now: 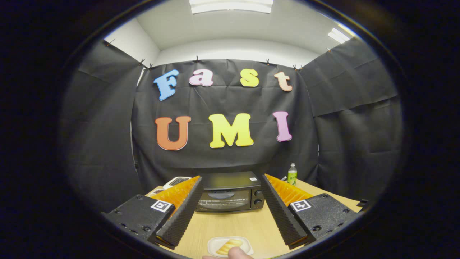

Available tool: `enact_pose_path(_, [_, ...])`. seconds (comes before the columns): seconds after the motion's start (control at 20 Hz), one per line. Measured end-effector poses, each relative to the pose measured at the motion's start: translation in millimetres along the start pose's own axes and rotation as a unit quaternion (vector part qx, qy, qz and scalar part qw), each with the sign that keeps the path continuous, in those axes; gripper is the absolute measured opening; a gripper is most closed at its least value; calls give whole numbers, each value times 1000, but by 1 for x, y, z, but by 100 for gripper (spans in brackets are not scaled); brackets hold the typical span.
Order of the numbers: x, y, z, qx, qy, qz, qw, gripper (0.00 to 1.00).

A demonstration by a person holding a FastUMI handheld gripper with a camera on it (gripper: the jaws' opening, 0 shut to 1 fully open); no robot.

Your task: Open the toaster oven, put the food inside, and close the toaster oven door.

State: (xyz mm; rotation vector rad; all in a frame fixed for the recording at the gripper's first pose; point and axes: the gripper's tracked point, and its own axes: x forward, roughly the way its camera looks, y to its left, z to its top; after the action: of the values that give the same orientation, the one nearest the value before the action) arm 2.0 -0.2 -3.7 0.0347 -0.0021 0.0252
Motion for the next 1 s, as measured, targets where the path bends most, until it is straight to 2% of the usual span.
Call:
enact_pose_path(0.3, [9, -8, -13, 18, 17, 13, 1000, 100])
enact_pose_path(0.55, [25, -20, -29, 15, 29, 9, 999, 100])
enact_pose_path(0.65, [42, -6, -32, -4, 26, 34, 999, 100])
enact_pose_path(0.8, [77, -2, -37, -56, 34, 42, 997, 100])
enact_pose_path(1.0, [129, -1, -44, -32, 35, 36, 998, 100])
